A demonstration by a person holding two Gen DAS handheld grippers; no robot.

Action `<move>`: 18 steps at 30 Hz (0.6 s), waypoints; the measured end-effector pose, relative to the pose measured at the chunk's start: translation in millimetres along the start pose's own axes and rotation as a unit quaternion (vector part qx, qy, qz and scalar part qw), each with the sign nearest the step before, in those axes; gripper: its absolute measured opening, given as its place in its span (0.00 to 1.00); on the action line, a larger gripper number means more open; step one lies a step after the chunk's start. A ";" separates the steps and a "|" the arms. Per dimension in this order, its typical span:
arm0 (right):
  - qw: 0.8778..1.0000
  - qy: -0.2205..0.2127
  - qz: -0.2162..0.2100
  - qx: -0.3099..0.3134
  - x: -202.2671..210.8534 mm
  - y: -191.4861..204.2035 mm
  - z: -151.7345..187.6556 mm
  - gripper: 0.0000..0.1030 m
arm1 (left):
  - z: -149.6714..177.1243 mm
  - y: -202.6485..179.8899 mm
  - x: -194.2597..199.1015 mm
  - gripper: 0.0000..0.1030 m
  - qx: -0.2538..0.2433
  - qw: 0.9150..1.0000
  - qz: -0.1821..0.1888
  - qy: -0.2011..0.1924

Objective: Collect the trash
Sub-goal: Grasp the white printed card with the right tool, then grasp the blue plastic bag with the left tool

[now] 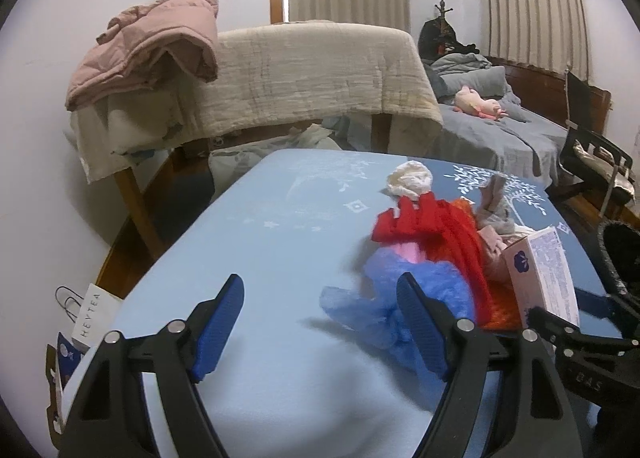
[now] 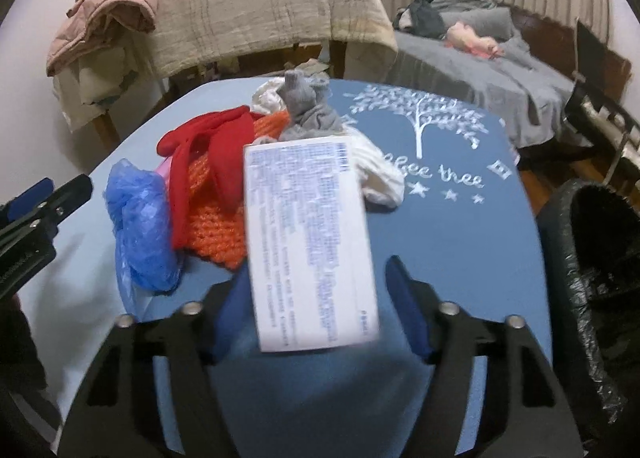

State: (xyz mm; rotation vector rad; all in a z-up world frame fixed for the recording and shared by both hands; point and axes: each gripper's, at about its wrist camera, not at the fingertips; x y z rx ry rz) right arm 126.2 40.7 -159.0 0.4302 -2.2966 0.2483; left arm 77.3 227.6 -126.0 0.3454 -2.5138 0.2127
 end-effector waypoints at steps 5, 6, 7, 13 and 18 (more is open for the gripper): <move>1.000 -0.016 -0.005 -0.010 13.6 -7.2 0.0 0.53 | 3.1 -14.3 -0.6 0.75 -0.003 1.000 0.018 0.007; 1.000 -0.019 -0.003 -0.010 16.6 -8.6 -0.5 0.53 | 3.7 -18.2 -1.0 0.75 -0.004 1.000 0.021 0.008; 1.000 -0.022 -0.001 -0.010 18.9 -10.0 -0.6 0.53 | 4.2 -21.8 -1.7 0.75 -0.006 1.000 0.023 0.008; 0.999 -0.030 0.012 -0.021 29.4 -28.1 0.7 0.53 | 6.1 -37.6 -12.8 0.75 -0.007 0.999 0.026 0.021; 0.999 -0.032 0.020 -0.029 34.2 -40.8 3.3 0.53 | 10.4 -48.5 -23.8 0.74 -0.013 0.999 0.030 0.039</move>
Point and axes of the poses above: each gripper's, at about its wrist camera, not at the fingertips, and x roughly against the way its jaws point, y to its left, z to its underside, and after that the axes turned 8 degrees about x, right-handed
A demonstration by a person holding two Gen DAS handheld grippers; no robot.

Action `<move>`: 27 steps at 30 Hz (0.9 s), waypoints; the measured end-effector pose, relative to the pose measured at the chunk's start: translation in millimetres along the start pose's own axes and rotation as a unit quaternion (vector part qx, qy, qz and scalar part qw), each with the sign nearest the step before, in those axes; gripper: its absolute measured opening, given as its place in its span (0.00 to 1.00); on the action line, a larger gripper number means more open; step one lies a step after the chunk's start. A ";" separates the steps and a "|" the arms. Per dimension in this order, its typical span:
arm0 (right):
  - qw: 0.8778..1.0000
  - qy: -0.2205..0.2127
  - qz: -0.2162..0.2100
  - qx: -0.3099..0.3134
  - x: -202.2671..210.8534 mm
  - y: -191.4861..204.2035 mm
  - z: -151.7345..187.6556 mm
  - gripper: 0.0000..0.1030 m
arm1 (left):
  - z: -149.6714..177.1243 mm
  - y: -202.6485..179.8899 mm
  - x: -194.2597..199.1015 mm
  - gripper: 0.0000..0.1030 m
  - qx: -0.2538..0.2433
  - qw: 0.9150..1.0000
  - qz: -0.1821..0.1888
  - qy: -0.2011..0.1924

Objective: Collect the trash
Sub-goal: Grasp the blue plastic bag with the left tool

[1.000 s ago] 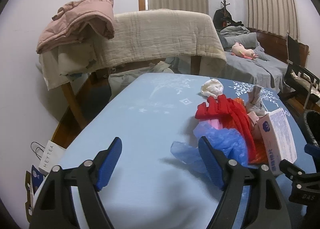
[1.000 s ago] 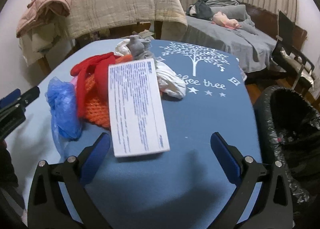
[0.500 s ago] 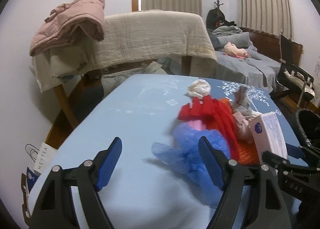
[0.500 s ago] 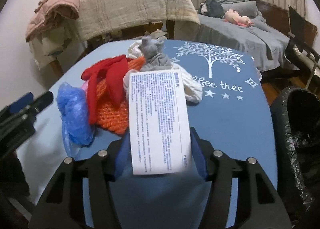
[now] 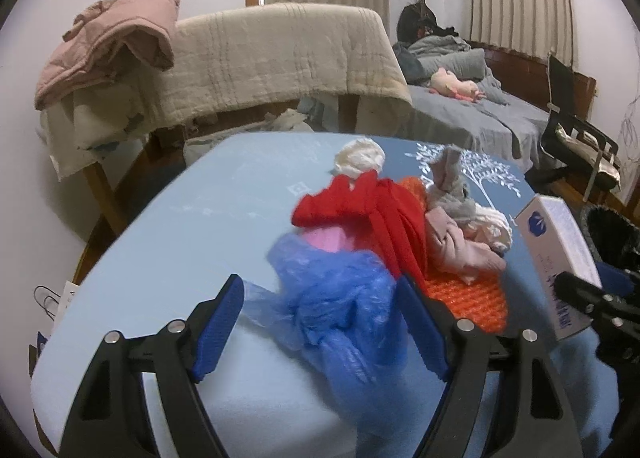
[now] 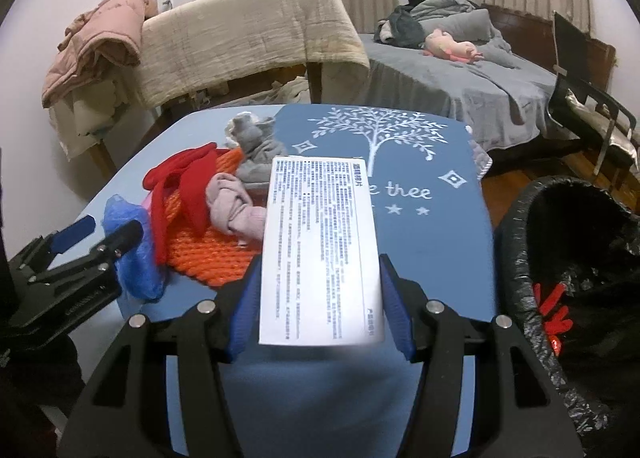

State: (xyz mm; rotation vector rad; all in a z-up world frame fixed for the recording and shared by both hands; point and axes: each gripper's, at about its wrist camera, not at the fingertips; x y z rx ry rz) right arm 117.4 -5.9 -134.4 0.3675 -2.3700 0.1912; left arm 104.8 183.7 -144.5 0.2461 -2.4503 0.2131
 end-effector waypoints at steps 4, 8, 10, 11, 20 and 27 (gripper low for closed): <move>1.000 0.001 0.000 -0.002 1.6 -6.0 3.2 0.53 | 3.6 -5.3 -5.8 0.48 -0.004 1.000 0.013 0.015; 1.000 0.000 -0.003 -0.004 5.6 -8.7 5.7 0.53 | 5.5 -7.9 0.2 0.36 -0.011 1.000 0.012 0.003; 1.000 -0.003 -0.003 -0.003 7.4 -8.8 5.2 0.53 | 4.6 -7.4 7.8 0.32 -0.010 1.000 0.009 -0.008; 1.000 -0.006 -0.002 -0.001 9.3 -9.1 5.0 0.53 | 3.8 -6.7 13.6 0.31 -0.009 1.000 0.010 -0.015; 0.999 -0.037 0.001 -0.004 36.2 -16.5 1.0 0.53 | -13.3 -12.1 63.0 0.29 -0.005 0.997 0.031 -0.066; 0.998 -0.062 0.012 -0.011 64.0 -30.0 -1.8 0.53 | -24.3 -39.6 95.8 0.28 -0.015 0.993 0.062 -0.096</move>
Point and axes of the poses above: each gripper's, at about its wrist camera, not at the fingertips, and x roughly against the way its jaws point, y to its left, z to its underside, and after that the axes turned 8 degrees about x, right-handed
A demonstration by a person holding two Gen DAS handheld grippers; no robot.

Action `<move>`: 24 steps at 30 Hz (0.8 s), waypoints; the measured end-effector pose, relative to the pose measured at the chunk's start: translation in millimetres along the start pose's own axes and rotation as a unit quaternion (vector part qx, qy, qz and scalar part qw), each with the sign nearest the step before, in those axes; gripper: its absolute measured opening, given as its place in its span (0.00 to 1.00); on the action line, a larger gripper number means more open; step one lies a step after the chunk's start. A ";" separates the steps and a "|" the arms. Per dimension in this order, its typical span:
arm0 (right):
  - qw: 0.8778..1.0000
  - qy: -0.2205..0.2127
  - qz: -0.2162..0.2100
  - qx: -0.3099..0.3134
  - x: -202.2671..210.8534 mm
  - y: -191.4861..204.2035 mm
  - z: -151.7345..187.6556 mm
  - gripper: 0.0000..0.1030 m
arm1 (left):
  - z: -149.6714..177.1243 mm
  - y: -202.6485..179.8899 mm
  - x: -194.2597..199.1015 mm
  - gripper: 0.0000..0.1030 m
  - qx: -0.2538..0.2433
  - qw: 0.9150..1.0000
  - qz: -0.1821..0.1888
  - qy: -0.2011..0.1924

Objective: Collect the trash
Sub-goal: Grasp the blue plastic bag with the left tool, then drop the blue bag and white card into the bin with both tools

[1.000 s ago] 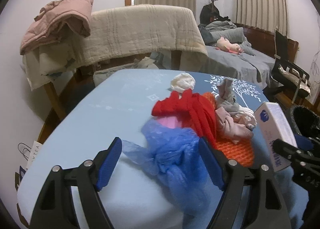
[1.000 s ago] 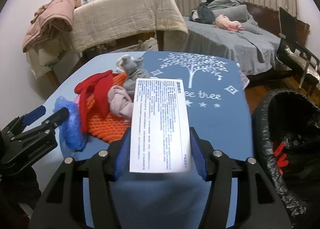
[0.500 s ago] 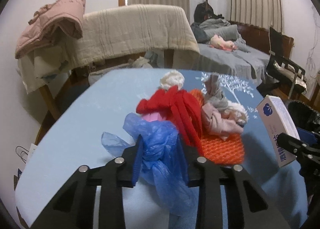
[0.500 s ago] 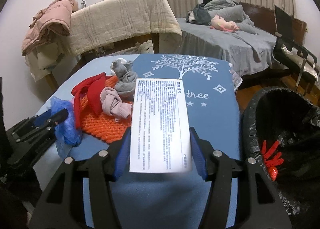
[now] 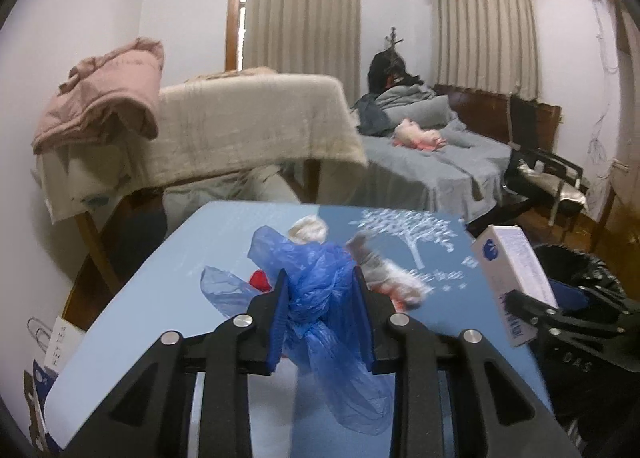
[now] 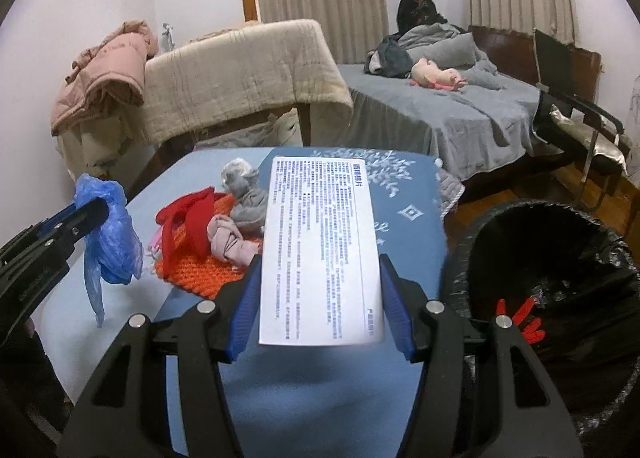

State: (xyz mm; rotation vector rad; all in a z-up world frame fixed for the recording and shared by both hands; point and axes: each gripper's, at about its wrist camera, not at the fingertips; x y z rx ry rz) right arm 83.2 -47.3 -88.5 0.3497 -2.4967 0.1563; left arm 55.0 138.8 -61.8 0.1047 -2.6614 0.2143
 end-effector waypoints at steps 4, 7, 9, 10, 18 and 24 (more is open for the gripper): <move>1.000 -0.011 0.011 -0.006 14.0 -12.1 -2.6 0.53 | -4.2 -21.1 7.1 0.28 -0.010 1.000 0.019 -0.008; 1.000 -0.018 0.021 -0.012 24.1 -23.3 -2.5 0.53 | -5.7 -33.8 8.3 0.28 -0.014 0.999 0.033 -0.008; 0.999 -0.022 0.029 -0.016 30.2 -30.8 -1.4 0.53 | -6.5 -42.2 8.1 0.28 -0.017 0.999 0.041 -0.009; 0.999 -0.024 0.033 -0.018 33.6 -35.4 -0.8 0.53 | -7.2 -46.5 7.9 0.28 -0.018 0.999 0.045 -0.009; 0.996 -0.033 0.073 -0.040 55.2 -73.1 8.0 0.53 | -8.6 -81.3 2.5 0.28 -0.029 0.996 0.079 -0.005; 0.992 -0.037 0.105 -0.060 69.9 -108.3 15.5 0.53 | -9.1 -116.4 -6.5 0.28 -0.039 0.992 0.118 0.002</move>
Point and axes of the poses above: each gripper's, at about its wrist camera, not at the fingertips, and x roughly against the way its jaws point, y to its left, z to its underside, and after that the axes turned 8 degrees about x, right-handed
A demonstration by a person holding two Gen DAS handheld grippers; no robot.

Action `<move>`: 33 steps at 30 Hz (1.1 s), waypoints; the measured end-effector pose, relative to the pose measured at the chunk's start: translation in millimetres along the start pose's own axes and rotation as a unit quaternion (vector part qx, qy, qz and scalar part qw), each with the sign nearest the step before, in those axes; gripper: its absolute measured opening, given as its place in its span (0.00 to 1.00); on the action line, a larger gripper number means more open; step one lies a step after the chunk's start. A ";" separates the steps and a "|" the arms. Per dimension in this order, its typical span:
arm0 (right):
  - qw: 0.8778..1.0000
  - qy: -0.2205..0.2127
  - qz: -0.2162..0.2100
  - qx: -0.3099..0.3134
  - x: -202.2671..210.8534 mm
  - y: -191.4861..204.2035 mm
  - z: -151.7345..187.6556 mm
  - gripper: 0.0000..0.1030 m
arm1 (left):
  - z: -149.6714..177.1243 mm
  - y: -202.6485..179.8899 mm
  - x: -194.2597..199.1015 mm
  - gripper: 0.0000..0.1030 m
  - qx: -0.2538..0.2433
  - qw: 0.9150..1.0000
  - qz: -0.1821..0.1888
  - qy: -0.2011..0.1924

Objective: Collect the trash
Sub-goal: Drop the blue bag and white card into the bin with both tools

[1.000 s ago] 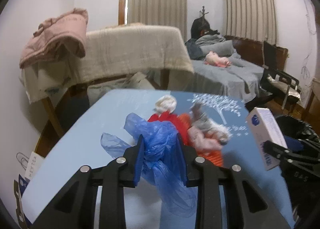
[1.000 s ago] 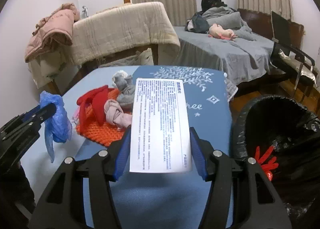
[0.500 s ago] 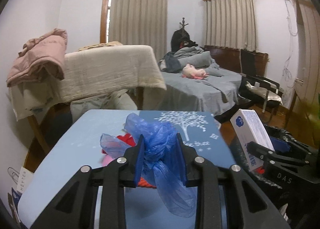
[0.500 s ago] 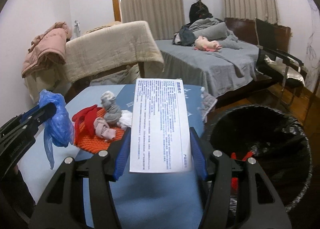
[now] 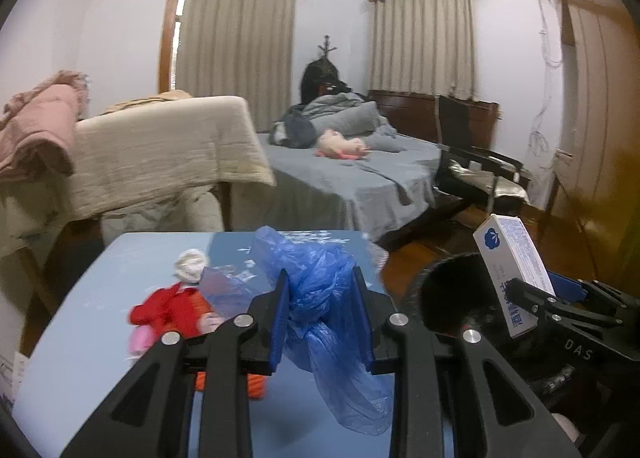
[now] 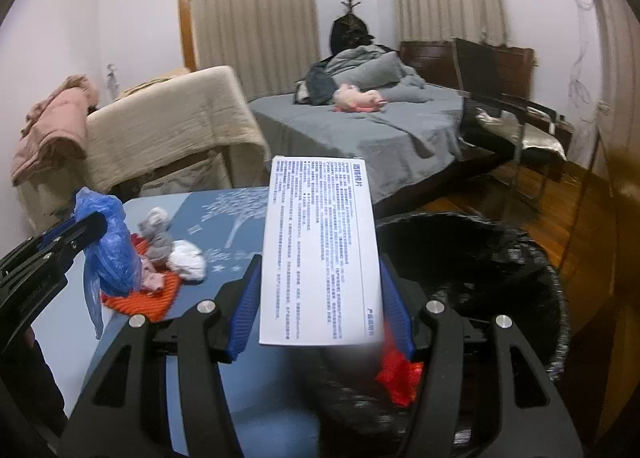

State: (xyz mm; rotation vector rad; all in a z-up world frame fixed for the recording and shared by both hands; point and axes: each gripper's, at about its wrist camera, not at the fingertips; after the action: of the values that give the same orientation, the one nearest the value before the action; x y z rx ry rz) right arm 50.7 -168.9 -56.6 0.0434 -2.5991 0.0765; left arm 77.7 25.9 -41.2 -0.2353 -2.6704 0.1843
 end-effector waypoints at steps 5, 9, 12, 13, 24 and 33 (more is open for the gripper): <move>0.999 0.003 0.028 -0.023 5.4 -36.5 5.2 0.53 | -1.1 -30.8 -14.4 0.28 -0.015 0.999 0.031 0.004; 0.998 0.008 0.057 -0.031 10.0 -60.7 10.7 0.53 | -0.3 -57.6 -28.5 0.28 -0.022 0.998 0.058 0.010; 0.996 0.011 0.077 -0.034 12.5 -78.1 15.3 0.53 | 2.0 -77.4 -38.7 0.28 -0.031 0.997 0.076 0.015; 0.996 0.012 0.082 -0.033 12.9 -82.6 16.8 0.53 | 3.1 -83.6 -42.2 0.28 -0.033 0.996 0.082 0.018; 0.991 0.033 0.125 -0.045 8.4 -135.0 39.4 0.53 | 14.2 -146.3 -82.4 0.28 -0.054 0.988 0.134 0.050; 0.988 0.038 0.144 -0.051 -0.4 -163.3 45.6 0.54 | 23.6 -185.8 -107.4 0.33 -0.070 0.980 0.169 0.075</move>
State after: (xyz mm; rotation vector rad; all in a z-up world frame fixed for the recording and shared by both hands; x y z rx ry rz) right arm 35.1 -334.7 -88.3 -0.3659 -2.5119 0.0471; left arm 136.9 -178.7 -76.7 -0.7196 -2.4791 0.0788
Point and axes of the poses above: each gripper's, at about its wrist camera, not at the fingertips, and x roughly against the way its jaws point, y to its left, z to its underside, and after that the axes turned 8 degrees about x, right-handed
